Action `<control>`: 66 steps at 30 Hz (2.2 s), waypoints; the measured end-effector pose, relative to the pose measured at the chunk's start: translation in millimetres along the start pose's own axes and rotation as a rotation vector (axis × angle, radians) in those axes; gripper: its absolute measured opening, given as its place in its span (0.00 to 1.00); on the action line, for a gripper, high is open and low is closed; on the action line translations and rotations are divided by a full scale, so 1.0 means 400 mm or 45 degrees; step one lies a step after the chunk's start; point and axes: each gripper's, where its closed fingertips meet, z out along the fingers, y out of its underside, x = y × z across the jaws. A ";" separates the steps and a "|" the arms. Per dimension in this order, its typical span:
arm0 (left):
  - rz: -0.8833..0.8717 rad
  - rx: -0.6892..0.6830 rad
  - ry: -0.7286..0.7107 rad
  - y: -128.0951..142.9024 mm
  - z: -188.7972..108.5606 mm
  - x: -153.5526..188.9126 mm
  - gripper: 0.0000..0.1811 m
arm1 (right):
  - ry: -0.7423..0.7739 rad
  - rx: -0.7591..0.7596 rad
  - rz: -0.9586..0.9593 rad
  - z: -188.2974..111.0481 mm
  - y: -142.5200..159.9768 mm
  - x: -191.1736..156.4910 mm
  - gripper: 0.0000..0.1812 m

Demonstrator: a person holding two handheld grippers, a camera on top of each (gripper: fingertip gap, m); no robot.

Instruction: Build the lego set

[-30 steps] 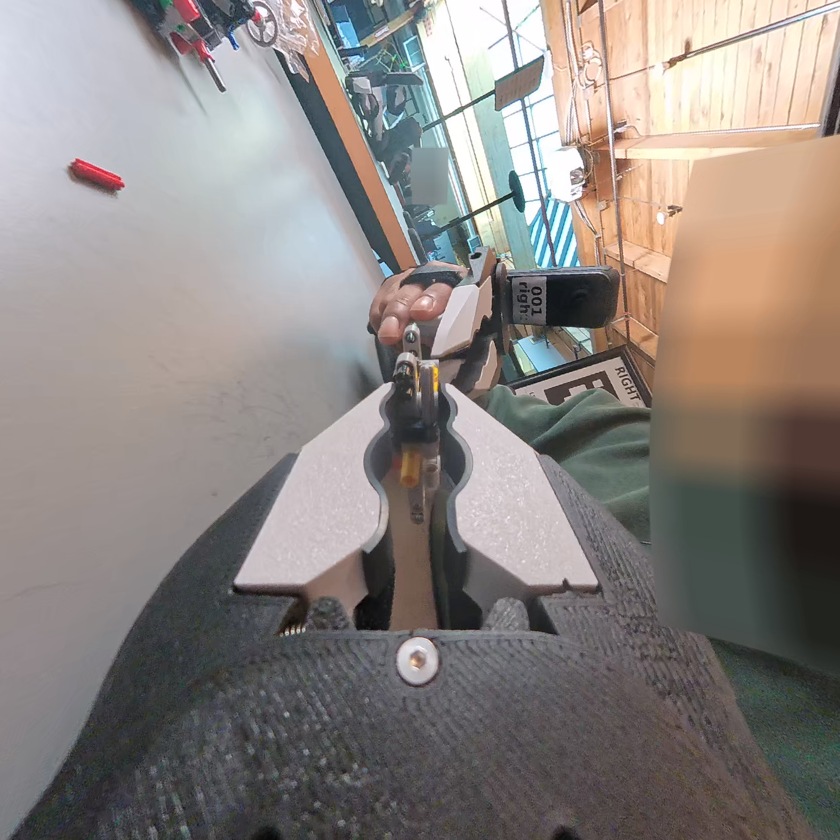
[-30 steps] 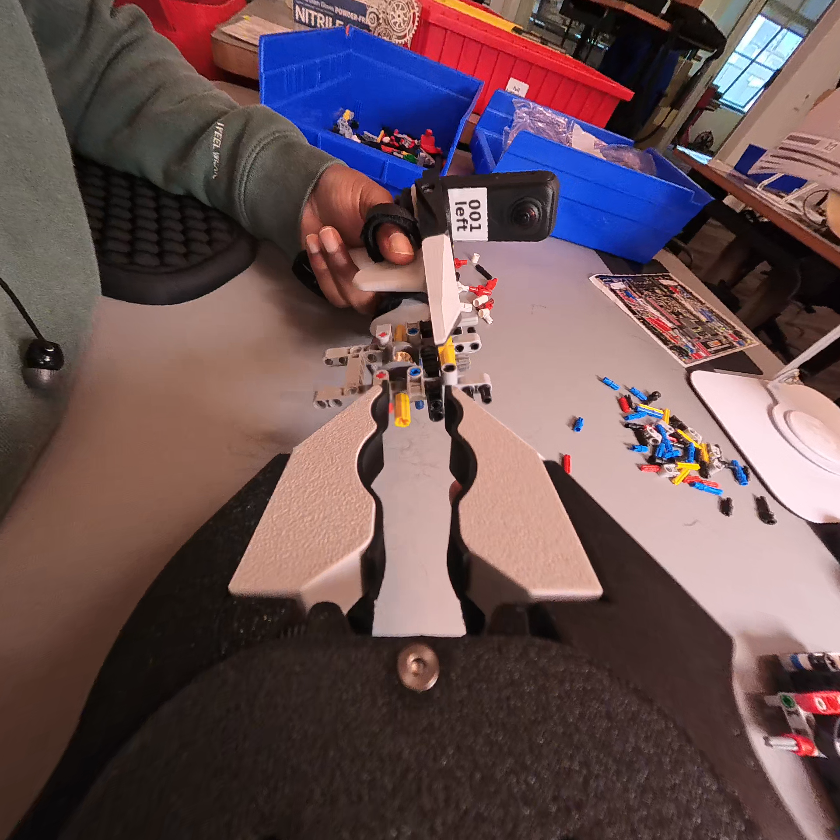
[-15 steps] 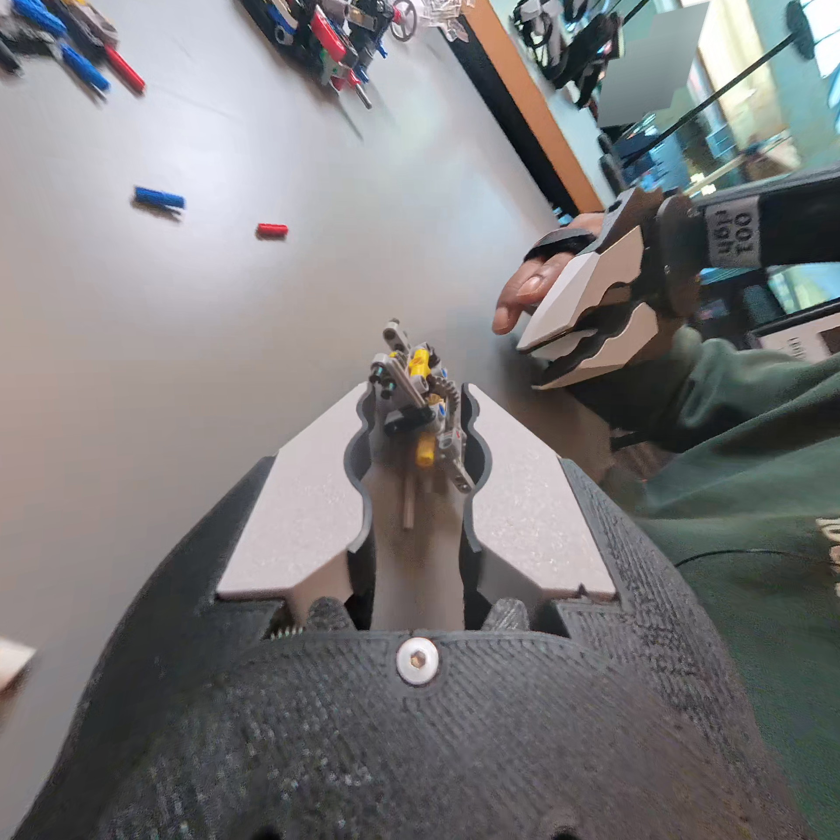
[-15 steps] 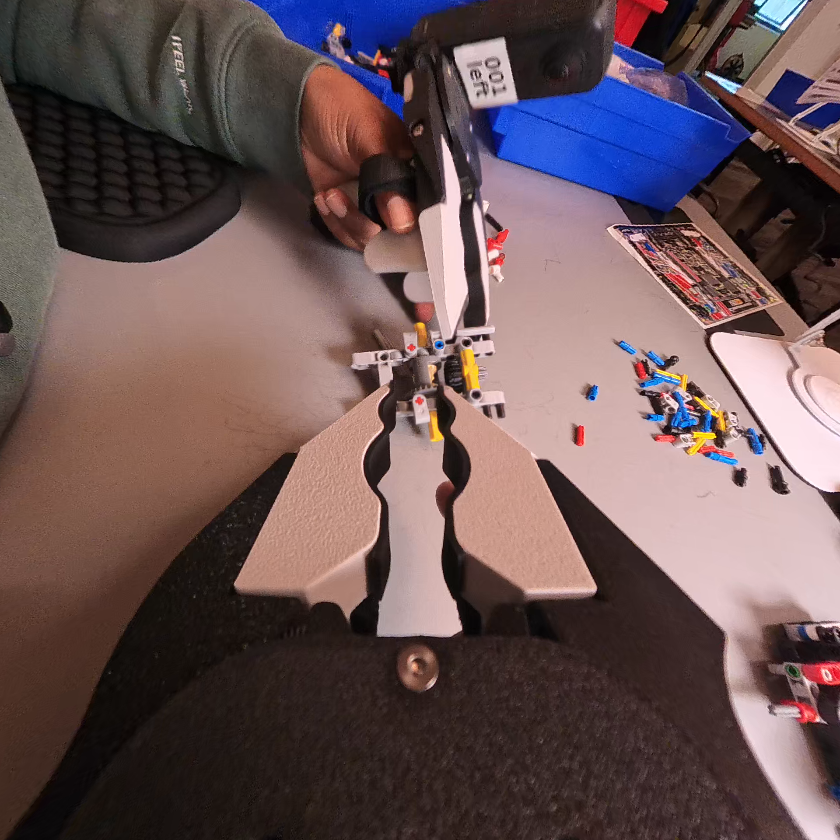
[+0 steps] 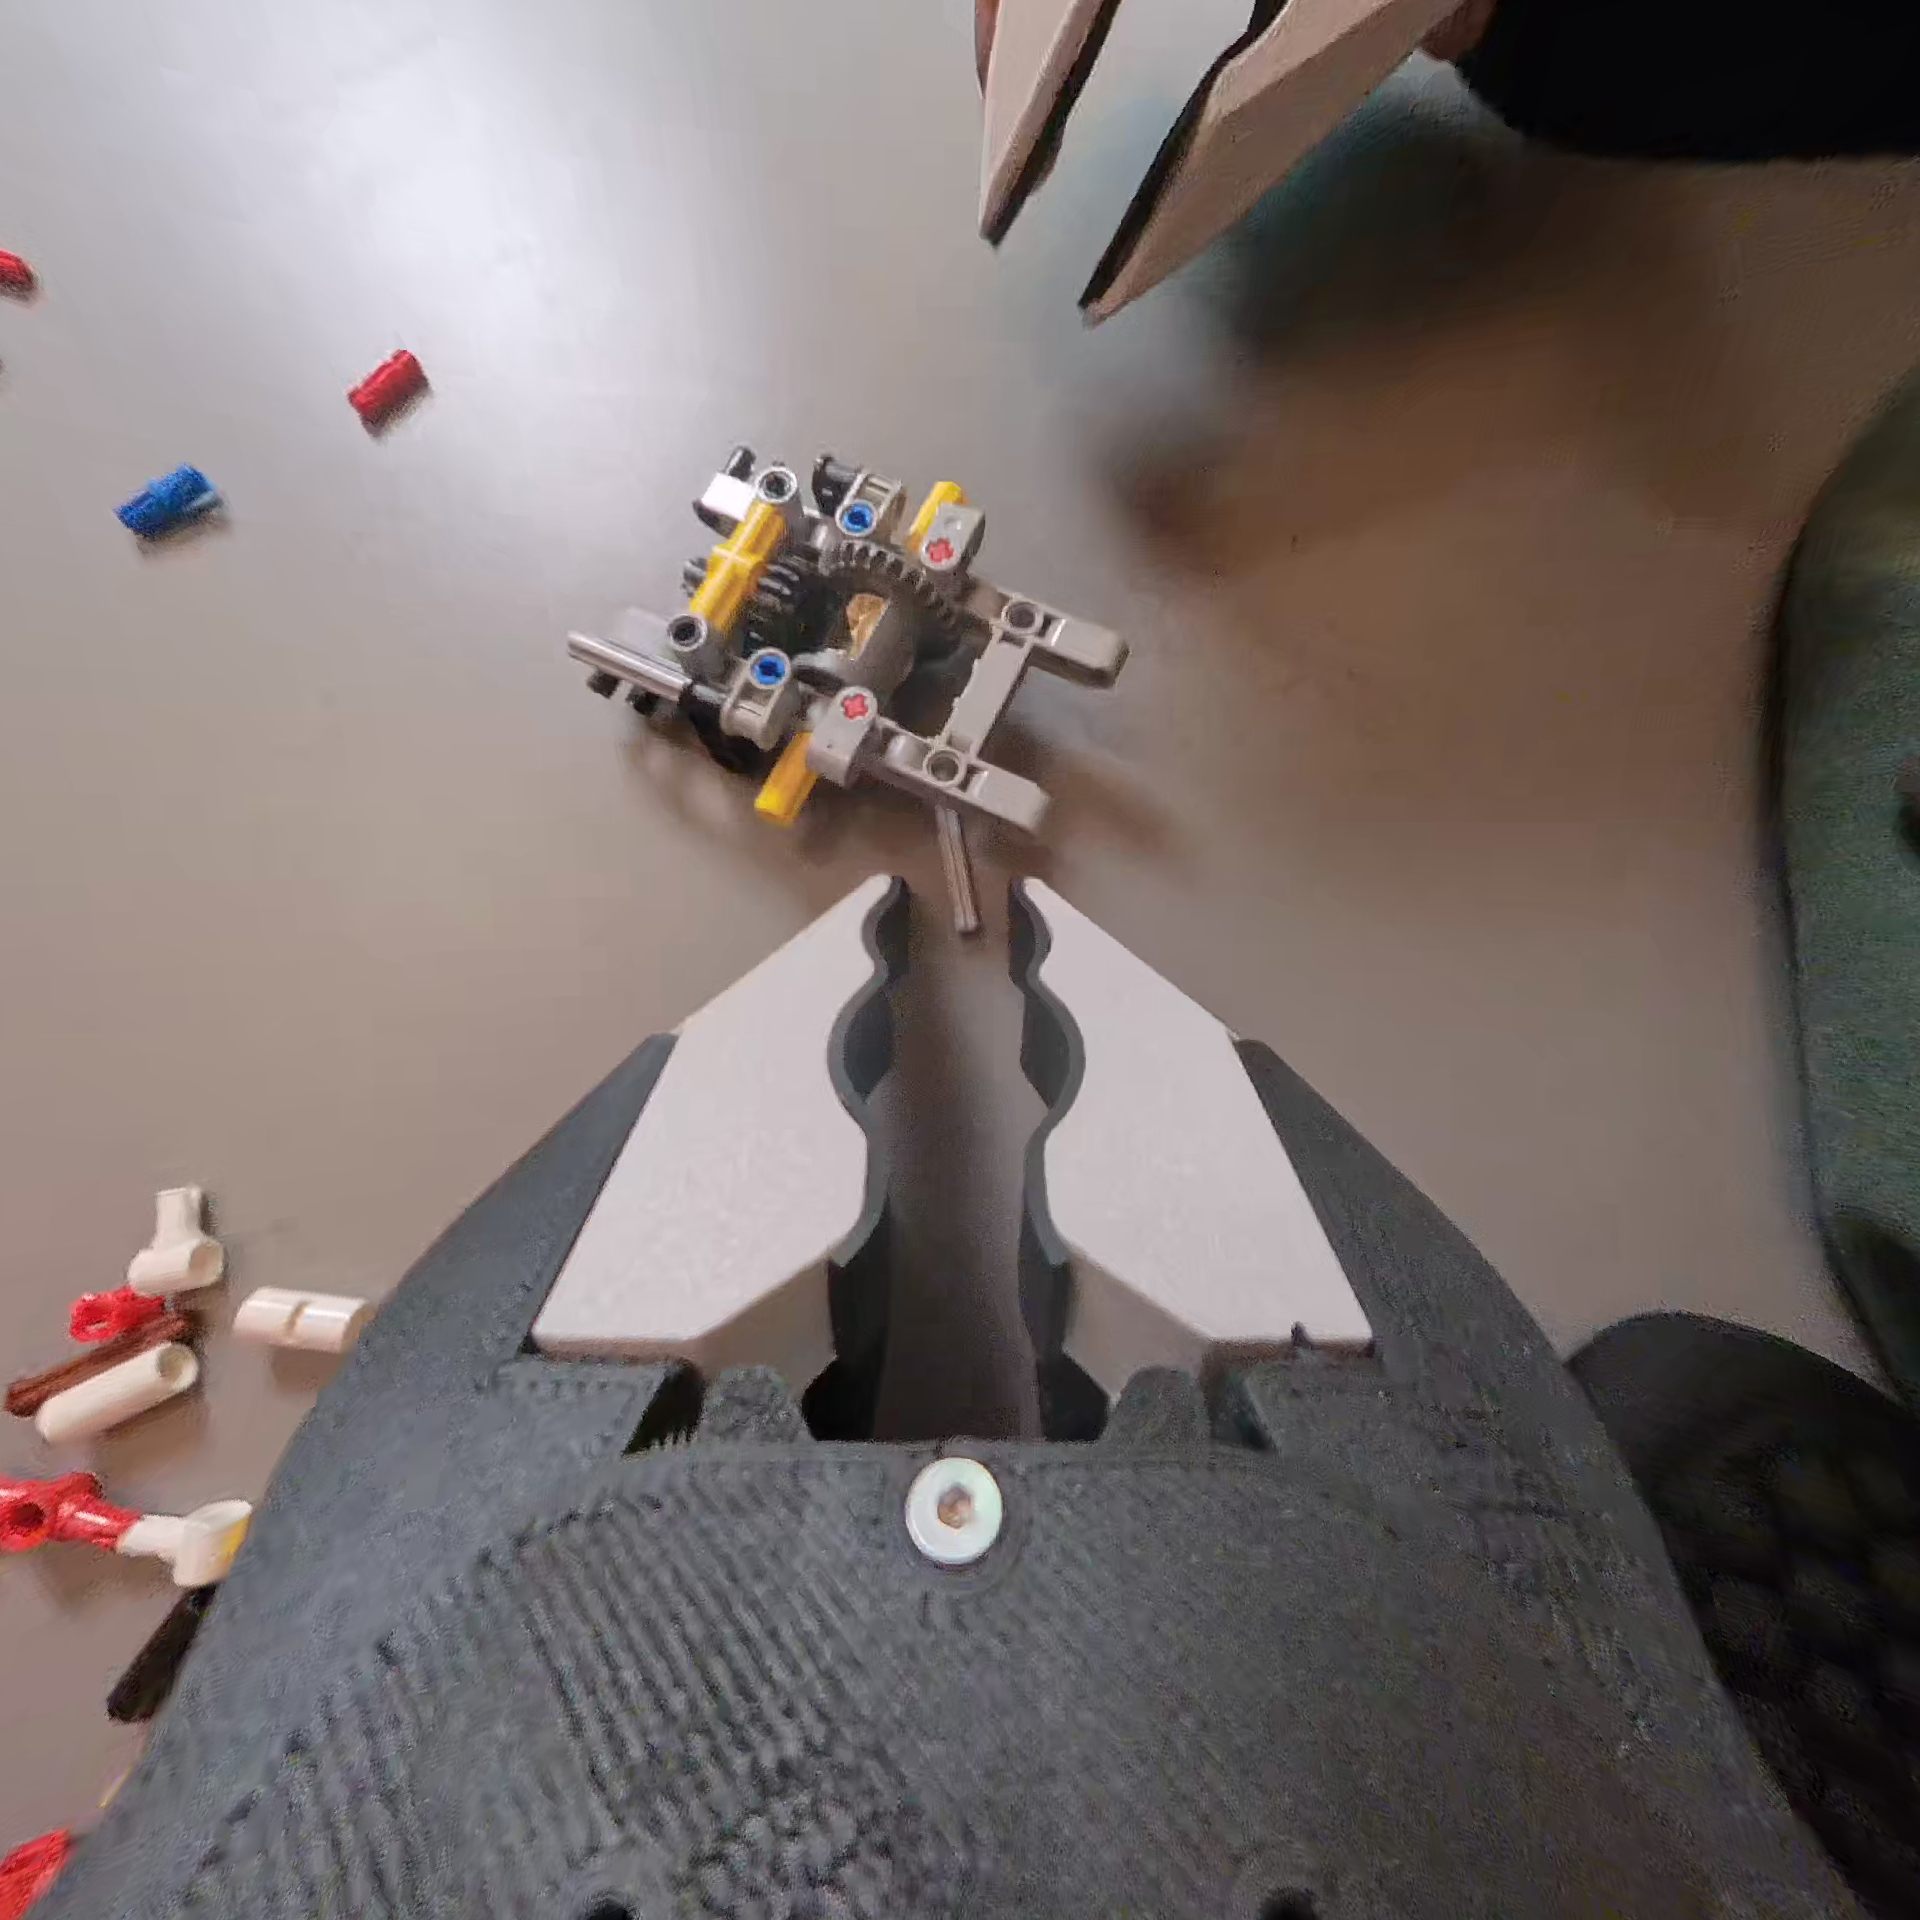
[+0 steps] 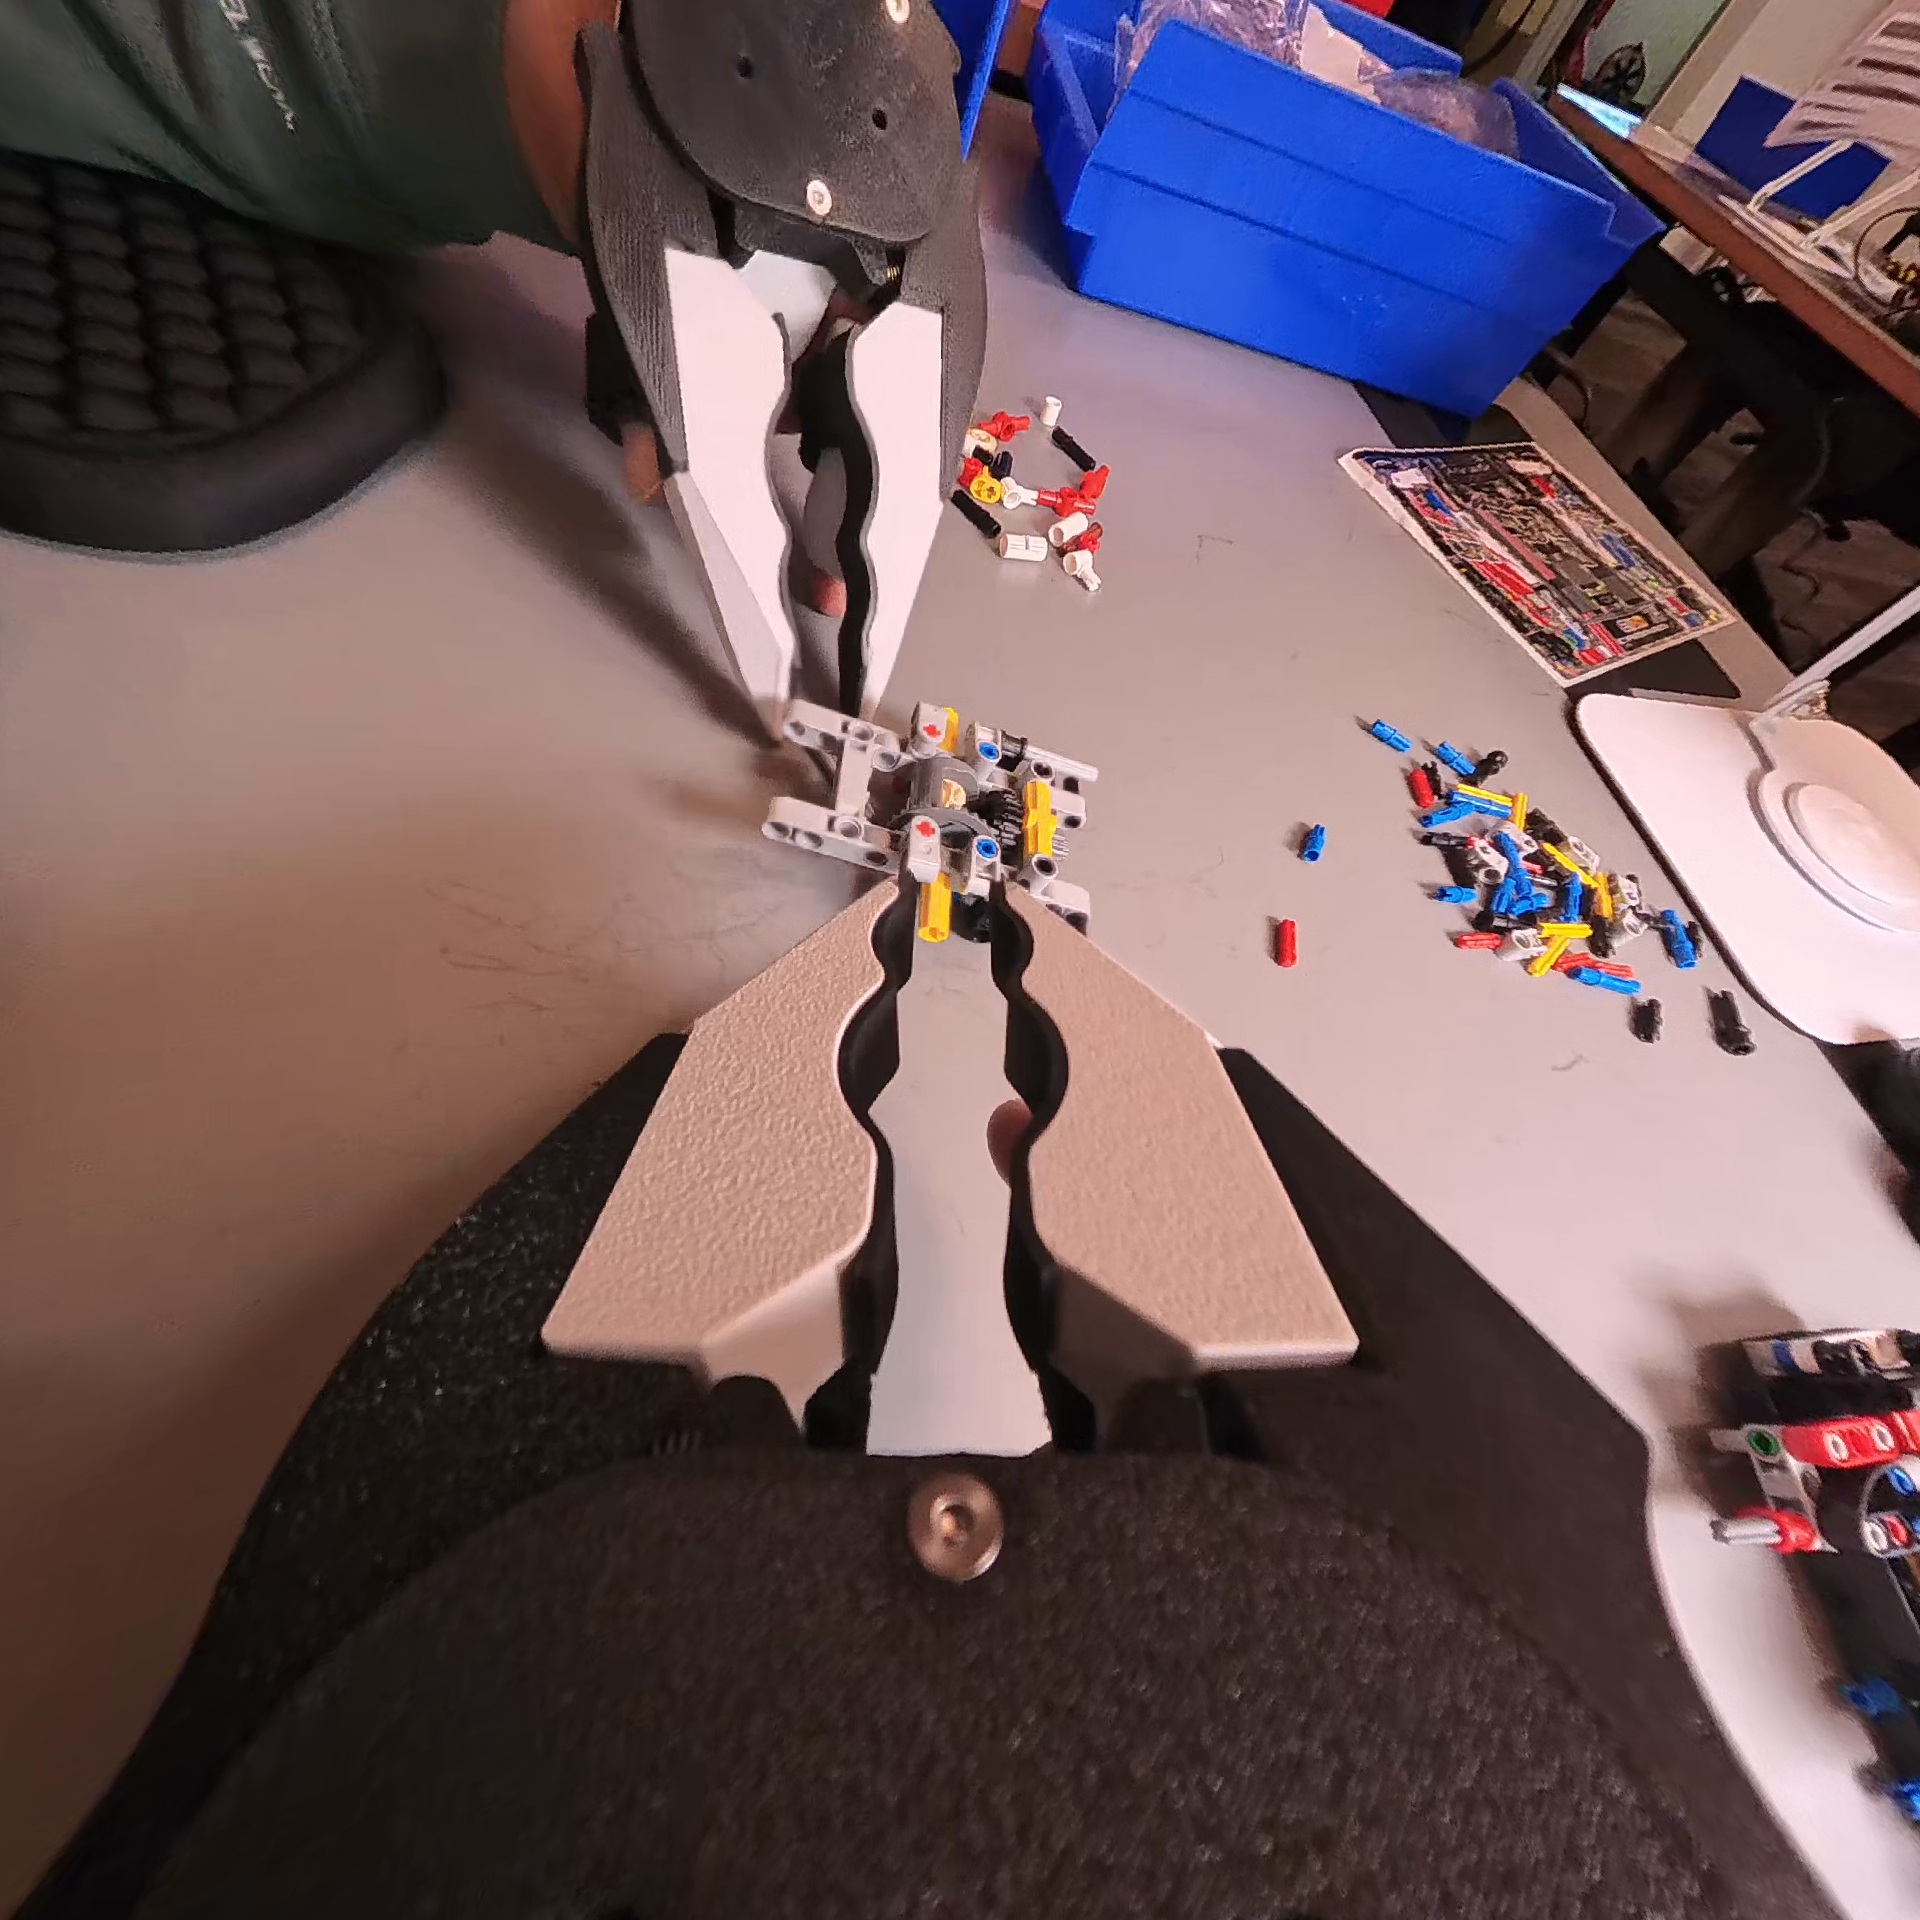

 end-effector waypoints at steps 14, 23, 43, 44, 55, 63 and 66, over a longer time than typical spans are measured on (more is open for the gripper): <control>-0.037 0.601 0.087 -0.127 -0.194 -0.034 0.01 | 0.005 0.264 0.316 0.000 -0.090 0.017 0.07; -0.182 0.846 0.406 -0.231 -0.146 0.059 0.01 | -0.138 0.575 0.634 -0.024 -0.190 0.007 0.09; 0.338 0.187 -0.062 -0.076 0.026 0.032 0.03 | -0.071 0.342 0.943 -0.067 -0.052 0.131 0.01; 0.371 0.164 -0.065 -0.068 0.033 0.033 0.02 | -0.063 0.326 0.943 -0.066 -0.045 0.132 0.01; 0.084 0.263 0.114 -0.072 -0.031 -0.002 0.04 | -0.140 0.189 1.115 -0.013 0.011 0.105 0.01; -0.365 0.163 0.109 -0.098 -0.002 -0.108 0.35 | -0.136 0.219 1.177 -0.022 0.016 0.121 0.01; -0.411 0.092 0.225 -0.104 0.033 -0.096 0.35 | -0.147 0.261 1.193 -0.038 0.004 0.125 0.01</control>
